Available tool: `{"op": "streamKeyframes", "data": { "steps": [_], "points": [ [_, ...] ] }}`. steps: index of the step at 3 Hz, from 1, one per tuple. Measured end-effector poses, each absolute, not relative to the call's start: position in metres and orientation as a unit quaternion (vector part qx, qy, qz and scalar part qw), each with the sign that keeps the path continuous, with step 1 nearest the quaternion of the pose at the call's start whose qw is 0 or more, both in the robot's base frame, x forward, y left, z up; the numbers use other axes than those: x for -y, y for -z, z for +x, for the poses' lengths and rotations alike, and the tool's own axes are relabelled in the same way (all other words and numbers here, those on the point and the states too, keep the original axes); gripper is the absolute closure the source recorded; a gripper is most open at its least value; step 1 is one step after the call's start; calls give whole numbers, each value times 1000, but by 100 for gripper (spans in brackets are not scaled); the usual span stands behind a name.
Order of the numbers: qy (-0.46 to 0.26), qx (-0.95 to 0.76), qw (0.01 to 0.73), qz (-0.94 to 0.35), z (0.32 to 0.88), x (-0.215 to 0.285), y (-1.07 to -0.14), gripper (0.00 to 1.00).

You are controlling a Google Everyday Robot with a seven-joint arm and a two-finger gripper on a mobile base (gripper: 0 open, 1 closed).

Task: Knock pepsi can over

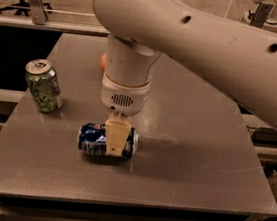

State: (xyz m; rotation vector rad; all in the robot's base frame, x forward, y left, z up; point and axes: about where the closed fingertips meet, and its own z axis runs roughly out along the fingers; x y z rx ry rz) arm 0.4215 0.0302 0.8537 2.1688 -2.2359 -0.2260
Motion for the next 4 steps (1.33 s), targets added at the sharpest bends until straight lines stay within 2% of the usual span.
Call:
{"op": "streamKeyframes", "data": {
  "steps": [2,3,4],
  "points": [
    [69,721,11,689,421,-31,-853,12],
    [69,721,8,689,422,-33,-853,0],
    [69,721,8,689,422,-33,-853,0]
  ]
}}
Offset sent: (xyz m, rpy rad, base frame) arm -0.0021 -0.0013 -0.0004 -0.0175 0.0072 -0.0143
